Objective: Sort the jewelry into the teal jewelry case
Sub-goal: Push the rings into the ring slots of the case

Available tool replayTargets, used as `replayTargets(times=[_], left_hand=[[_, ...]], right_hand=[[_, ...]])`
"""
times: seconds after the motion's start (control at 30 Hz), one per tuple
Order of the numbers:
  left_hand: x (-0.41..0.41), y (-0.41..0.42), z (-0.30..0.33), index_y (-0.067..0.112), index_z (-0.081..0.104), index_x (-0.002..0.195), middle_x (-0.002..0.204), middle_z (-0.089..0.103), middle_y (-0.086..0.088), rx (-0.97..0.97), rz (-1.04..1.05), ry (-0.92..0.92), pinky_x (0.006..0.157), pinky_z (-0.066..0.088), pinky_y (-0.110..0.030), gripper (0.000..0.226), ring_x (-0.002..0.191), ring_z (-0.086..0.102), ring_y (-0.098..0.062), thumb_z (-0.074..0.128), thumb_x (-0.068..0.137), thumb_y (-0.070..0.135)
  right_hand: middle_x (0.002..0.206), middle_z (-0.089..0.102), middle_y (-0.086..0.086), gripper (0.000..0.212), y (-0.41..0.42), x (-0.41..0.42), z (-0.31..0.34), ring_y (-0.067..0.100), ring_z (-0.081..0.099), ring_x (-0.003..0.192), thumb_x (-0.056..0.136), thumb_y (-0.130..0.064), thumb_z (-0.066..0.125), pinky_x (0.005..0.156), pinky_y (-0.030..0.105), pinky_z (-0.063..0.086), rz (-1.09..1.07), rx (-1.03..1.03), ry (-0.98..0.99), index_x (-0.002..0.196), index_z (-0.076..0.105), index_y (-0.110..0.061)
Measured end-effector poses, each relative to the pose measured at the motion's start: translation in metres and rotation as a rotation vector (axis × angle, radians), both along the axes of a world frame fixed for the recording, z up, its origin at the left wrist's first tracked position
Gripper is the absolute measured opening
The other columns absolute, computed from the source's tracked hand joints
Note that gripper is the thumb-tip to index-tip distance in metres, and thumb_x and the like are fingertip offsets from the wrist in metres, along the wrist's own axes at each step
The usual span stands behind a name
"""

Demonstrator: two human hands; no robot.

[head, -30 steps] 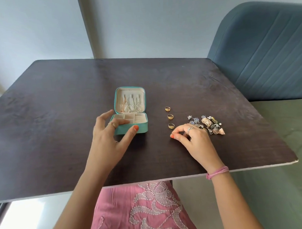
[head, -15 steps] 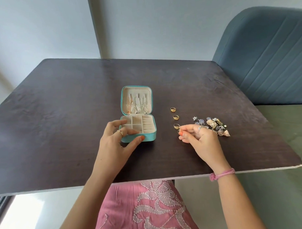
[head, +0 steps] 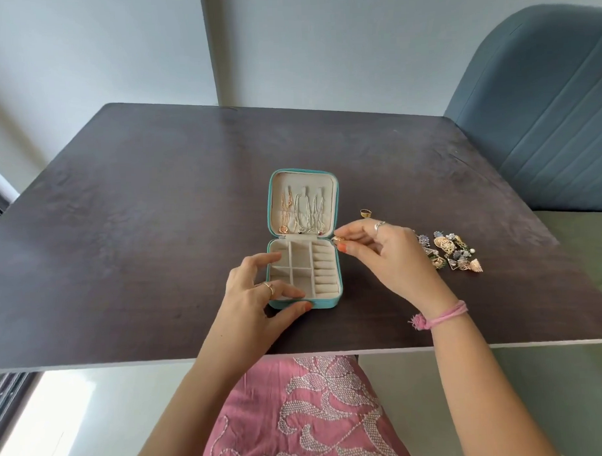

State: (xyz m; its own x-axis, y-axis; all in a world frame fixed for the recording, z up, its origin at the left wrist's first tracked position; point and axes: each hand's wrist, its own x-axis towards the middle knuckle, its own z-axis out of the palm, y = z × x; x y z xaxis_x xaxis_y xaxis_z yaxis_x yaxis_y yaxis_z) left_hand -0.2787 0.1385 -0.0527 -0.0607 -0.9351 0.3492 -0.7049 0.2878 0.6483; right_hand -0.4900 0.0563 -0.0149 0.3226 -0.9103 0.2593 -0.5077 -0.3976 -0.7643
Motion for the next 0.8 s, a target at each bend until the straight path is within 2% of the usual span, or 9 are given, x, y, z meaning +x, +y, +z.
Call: replayTargets(times=[0.1, 0.2, 0.27, 0.3, 0.4, 0.5, 0.63, 0.8], left_hand=[[0.007, -0.002, 0.000, 0.023, 0.070, 0.092, 0.125, 0.044, 0.005, 0.025, -0.021, 0.036, 0.091, 0.044, -0.029, 0.041, 0.114, 0.052, -0.016, 0.067, 0.068, 0.057], [0.013, -0.008, 0.003, 0.021, 0.062, 0.108, 0.123, 0.039, 0.010, 0.088, -0.015, 0.076, 0.089, 0.044, -0.012, 0.061, 0.105, 0.050, 0.002, 0.065, 0.065, 0.064], [0.015, -0.011, 0.006, 0.019, 0.051, 0.123, 0.123, 0.035, 0.013, 0.164, -0.015, 0.111, 0.085, 0.039, -0.001, 0.079, 0.101, 0.050, 0.004, 0.068, 0.060, 0.064], [0.016, -0.013, 0.007, 0.021, 0.043, 0.130, 0.124, 0.033, 0.015, 0.196, -0.012, 0.122, 0.085, 0.038, -0.001, 0.089, 0.104, 0.049, 0.003, 0.069, 0.058, 0.064], [0.017, -0.016, 0.006, 0.024, 0.020, 0.147, 0.133, 0.033, 0.016, 0.262, 0.006, 0.114, 0.103, 0.034, -0.019, 0.116, 0.124, 0.039, -0.003, 0.066, 0.052, 0.072], [0.015, -0.018, 0.005, 0.023, 0.006, 0.151, 0.144, 0.036, 0.013, 0.311, 0.022, 0.028, 0.113, 0.025, -0.033, 0.128, 0.133, 0.032, -0.008, 0.062, 0.051, 0.080], [0.015, -0.020, 0.001, 0.022, 0.004, 0.152, 0.147, 0.036, 0.013, 0.293, 0.032, -0.051, 0.110, 0.021, -0.033, 0.133, 0.135, 0.031, -0.009, 0.047, 0.047, 0.092], [0.016, -0.020, -0.001, 0.024, 0.007, 0.152, 0.146, 0.035, 0.010, 0.275, 0.038, -0.111, 0.108, 0.023, -0.032, 0.130, 0.133, 0.031, -0.010, 0.042, 0.048, 0.094]], right_hand=[[0.093, 0.071, -0.011, 0.018, -0.006, 0.007, 0.006, -0.008, 0.064, 0.086, 0.087, -0.012, 0.069, 0.078, 0.005, 0.046, 0.058, -0.029, 0.133, 0.104, 0.074, -0.015], [0.099, 0.072, -0.005, 0.018, -0.009, 0.012, 0.009, -0.002, 0.066, 0.087, 0.087, -0.013, 0.069, 0.082, 0.013, 0.051, 0.106, -0.042, 0.232, 0.103, 0.074, -0.019], [0.099, 0.071, -0.005, 0.018, -0.011, 0.013, 0.009, 0.000, 0.065, 0.085, 0.087, -0.014, 0.069, 0.082, 0.015, 0.051, 0.117, -0.045, 0.254, 0.103, 0.075, -0.020], [0.098, 0.071, -0.005, 0.018, -0.011, 0.013, 0.010, 0.000, 0.065, 0.084, 0.087, -0.015, 0.069, 0.081, 0.014, 0.050, 0.118, -0.052, 0.268, 0.103, 0.075, -0.021], [0.098, 0.069, -0.007, 0.017, -0.012, 0.014, 0.013, 0.000, 0.063, 0.083, 0.087, -0.015, 0.069, 0.079, 0.008, 0.046, 0.136, -0.070, 0.326, 0.102, 0.075, -0.020], [0.101, 0.068, -0.007, 0.019, -0.013, 0.017, 0.015, -0.001, 0.060, 0.084, 0.087, -0.013, 0.068, 0.081, 0.005, 0.043, 0.161, -0.066, 0.391, 0.104, 0.075, -0.018], [0.099, 0.070, -0.007, 0.020, -0.014, 0.022, 0.018, 0.002, 0.064, 0.084, 0.086, -0.014, 0.070, 0.085, 0.023, 0.051, 0.169, -0.029, 0.471, 0.104, 0.075, -0.019], [0.086, 0.071, -0.007, 0.012, -0.012, 0.022, 0.018, 0.001, 0.063, 0.075, 0.080, -0.018, 0.076, 0.076, 0.020, 0.051, 0.115, -0.022, 0.470, 0.092, 0.076, -0.021]])
